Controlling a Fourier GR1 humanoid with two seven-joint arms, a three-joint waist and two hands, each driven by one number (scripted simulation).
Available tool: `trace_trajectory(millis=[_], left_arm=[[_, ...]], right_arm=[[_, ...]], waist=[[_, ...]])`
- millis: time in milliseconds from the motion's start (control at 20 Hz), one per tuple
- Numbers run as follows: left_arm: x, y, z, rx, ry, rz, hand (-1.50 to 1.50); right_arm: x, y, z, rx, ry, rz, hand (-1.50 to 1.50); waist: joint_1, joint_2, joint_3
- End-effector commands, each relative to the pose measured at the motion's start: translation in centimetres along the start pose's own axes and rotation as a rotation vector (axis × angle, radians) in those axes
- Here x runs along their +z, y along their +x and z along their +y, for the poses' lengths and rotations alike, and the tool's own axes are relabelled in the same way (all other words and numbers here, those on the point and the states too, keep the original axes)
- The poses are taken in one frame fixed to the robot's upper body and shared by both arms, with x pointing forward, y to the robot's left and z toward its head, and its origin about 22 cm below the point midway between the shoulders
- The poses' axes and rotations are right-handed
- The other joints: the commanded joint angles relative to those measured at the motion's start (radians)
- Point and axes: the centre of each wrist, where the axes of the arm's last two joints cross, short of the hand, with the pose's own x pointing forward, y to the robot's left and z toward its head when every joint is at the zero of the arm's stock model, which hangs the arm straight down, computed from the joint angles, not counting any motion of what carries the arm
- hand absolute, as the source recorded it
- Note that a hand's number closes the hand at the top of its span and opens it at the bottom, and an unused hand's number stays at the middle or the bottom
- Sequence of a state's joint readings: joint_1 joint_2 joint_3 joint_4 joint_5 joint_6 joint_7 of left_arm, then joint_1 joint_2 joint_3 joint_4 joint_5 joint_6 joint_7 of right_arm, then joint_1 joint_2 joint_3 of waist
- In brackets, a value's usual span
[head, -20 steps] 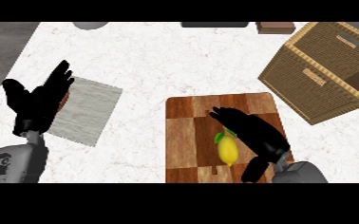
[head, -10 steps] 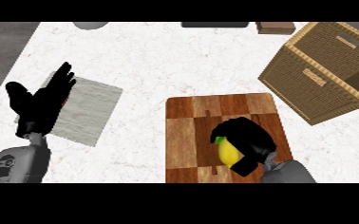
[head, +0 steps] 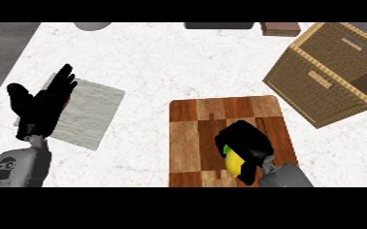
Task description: Pick the lemon from the cutting board and place it in the basket
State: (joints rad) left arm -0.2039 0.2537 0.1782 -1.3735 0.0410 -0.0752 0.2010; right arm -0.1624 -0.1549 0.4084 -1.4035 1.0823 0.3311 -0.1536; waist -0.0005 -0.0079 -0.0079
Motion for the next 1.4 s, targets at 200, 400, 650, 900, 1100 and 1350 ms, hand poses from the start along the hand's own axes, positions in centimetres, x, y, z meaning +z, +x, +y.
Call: trace_trajectory(millis=[200, 400, 650, 900, 1100, 1350], left_arm=[[-0.3, 0.6, -0.6, 0.0, -0.01, -0.011, 0.0], [-0.8, 1.1, -1.6, -0.004, -0.054, -0.021, 0.0], [-1.2, 1.6, -2.7, 0.005, -0.089, -0.039, 0.0], [-1.1, 1.4, -2.9, -0.014, -0.093, -0.028, 0.0], [-2.1, 2.3, -2.1, -0.015, -0.06, -0.013, 0.0], [-1.2, 1.2, -1.8, 0.005, -0.062, -0.009, 0.0]], right_arm=[[-1.8, 0.4, -1.7, -0.294, -0.275, 0.573, 1.5], [-3.1, 2.4, -3.8, -0.397, -0.411, 0.702, 1.5], [-4.7, 6.1, -7.2, -0.584, -0.733, 0.632, 1.5], [-6.6, 10.9, -11.6, -0.574, -1.021, 0.546, 1.5], [-7.9, 13.6, -14.4, -0.542, -1.124, 0.612, 1.5], [-8.8, 15.5, -19.3, -0.483, -1.188, 0.729, 1.5]], waist=[[0.016, 0.015, 0.012], [0.059, 0.019, 0.011], [0.094, 0.02, 0.012], [0.099, 0.012, 0.006], [0.063, 0.008, 0.005], [0.059, 0.003, 0.005]])
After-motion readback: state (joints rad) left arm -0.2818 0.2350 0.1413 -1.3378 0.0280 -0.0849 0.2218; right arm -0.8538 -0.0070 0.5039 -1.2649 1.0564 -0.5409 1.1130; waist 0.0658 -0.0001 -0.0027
